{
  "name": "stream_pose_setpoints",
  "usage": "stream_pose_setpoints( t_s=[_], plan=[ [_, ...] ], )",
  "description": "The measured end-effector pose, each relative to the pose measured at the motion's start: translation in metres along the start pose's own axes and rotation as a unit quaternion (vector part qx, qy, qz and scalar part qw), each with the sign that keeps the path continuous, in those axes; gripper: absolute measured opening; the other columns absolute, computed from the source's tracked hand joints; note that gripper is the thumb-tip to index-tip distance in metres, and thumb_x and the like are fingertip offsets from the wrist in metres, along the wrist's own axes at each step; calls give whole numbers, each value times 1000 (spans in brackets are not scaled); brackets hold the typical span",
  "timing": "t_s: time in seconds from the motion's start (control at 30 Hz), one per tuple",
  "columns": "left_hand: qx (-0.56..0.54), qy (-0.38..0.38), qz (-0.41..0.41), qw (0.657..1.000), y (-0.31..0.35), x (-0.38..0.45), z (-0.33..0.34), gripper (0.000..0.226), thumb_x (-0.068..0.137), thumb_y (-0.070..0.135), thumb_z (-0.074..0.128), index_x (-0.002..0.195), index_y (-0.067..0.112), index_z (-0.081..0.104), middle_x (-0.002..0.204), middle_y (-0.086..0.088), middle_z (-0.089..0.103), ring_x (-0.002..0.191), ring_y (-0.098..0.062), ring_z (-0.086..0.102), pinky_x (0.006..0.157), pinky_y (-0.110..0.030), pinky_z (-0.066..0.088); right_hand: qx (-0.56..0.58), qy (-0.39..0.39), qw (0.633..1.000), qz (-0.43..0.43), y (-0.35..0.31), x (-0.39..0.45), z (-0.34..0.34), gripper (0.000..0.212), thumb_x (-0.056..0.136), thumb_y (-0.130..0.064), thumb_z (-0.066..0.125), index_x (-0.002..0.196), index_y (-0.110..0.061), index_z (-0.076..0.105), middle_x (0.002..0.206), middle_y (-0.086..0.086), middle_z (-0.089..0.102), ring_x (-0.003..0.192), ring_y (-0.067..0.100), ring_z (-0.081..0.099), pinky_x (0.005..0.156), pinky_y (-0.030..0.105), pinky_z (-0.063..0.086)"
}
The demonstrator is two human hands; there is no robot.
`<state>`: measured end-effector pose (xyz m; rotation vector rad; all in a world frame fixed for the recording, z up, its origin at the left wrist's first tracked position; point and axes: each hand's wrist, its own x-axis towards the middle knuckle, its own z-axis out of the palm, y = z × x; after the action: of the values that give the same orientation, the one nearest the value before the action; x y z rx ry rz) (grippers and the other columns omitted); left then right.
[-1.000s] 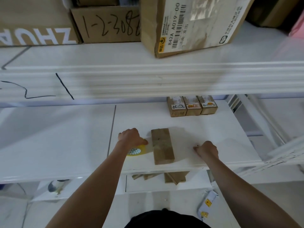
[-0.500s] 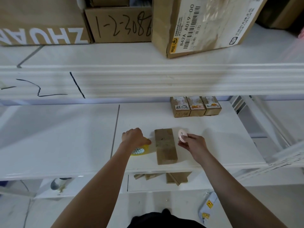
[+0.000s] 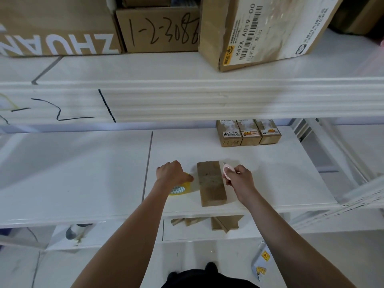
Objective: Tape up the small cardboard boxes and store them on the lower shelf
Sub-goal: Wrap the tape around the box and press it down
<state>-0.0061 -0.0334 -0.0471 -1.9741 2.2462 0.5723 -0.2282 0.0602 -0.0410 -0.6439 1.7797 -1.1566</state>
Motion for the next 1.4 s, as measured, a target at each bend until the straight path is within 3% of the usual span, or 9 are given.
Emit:
stream_pose_setpoints(
  t_s=[0.13,0.3,0.47,0.53,0.6,0.77,0.93,1.23,1.4],
  plan=[
    [-4,-3,-2,1000,1,-2,-1,54,73,73,69,78,20,59,68,6,56,69,-17,58,70,-31,42,-11,8,1000,-20,-1,-2,5,21,94,-24,68,82,-13,53,76,6,70,62,15,60,62,29,52],
    [-12,-5,1,1000,1,-3,-3,54,73,72,70,80,19,61,69,5,57,73,-19,60,71,-31,41,22,-13,999,-44,-4,-11,11,13,96,-26,69,97,-14,66,81,1,75,72,13,69,74,30,62],
    [-9,-4,2,1000,3,-5,-5,52,73,70,70,82,19,62,70,5,58,73,-20,61,72,-31,42,-146,-16,978,-146,-7,-26,30,6,100,-28,60,106,-26,59,93,-17,63,80,-2,59,63,10,42],
    [-5,-8,1,1000,4,-6,-6,50,74,68,69,81,20,61,71,5,58,74,-20,61,73,-31,43,-190,-32,965,-177,-3,-31,44,14,102,-25,57,116,-22,55,98,-14,56,85,-1,54,68,13,40],
    [-4,-11,-1,1000,6,-7,-6,48,74,67,69,78,20,59,72,5,59,75,-20,61,74,-32,44,-207,-58,956,-201,3,-37,56,17,104,-23,52,120,-17,51,102,-8,56,90,9,57,74,22,43],
    [-18,-14,-11,1000,5,-9,-8,44,73,62,69,81,19,63,78,3,64,81,-22,63,76,-33,42,-227,-87,945,-217,22,-39,66,14,105,-29,39,110,-20,47,96,-4,61,88,13,61,75,34,50],
    [-23,-18,-8,1000,3,-9,-8,46,73,64,69,80,18,64,77,2,65,80,-22,64,76,-34,44,-256,-104,931,-239,28,-34,63,11,104,-32,37,101,-24,43,79,-1,55,71,9,56,59,25,40],
    [-29,-18,-2,999,3,-13,-10,43,74,61,69,78,19,62,74,3,63,77,-21,63,75,-33,44,-290,-113,919,-242,26,-32,64,16,107,-35,35,100,-24,43,78,-2,54,71,7,55,57,20,38],
    [-25,-20,1,999,3,-14,-12,44,77,60,69,86,17,67,78,3,65,79,-21,64,81,-34,48,-299,-124,915,-242,21,-34,64,23,109,-35,33,95,-21,44,77,-1,54,69,12,54,59,23,41]
  ],
)
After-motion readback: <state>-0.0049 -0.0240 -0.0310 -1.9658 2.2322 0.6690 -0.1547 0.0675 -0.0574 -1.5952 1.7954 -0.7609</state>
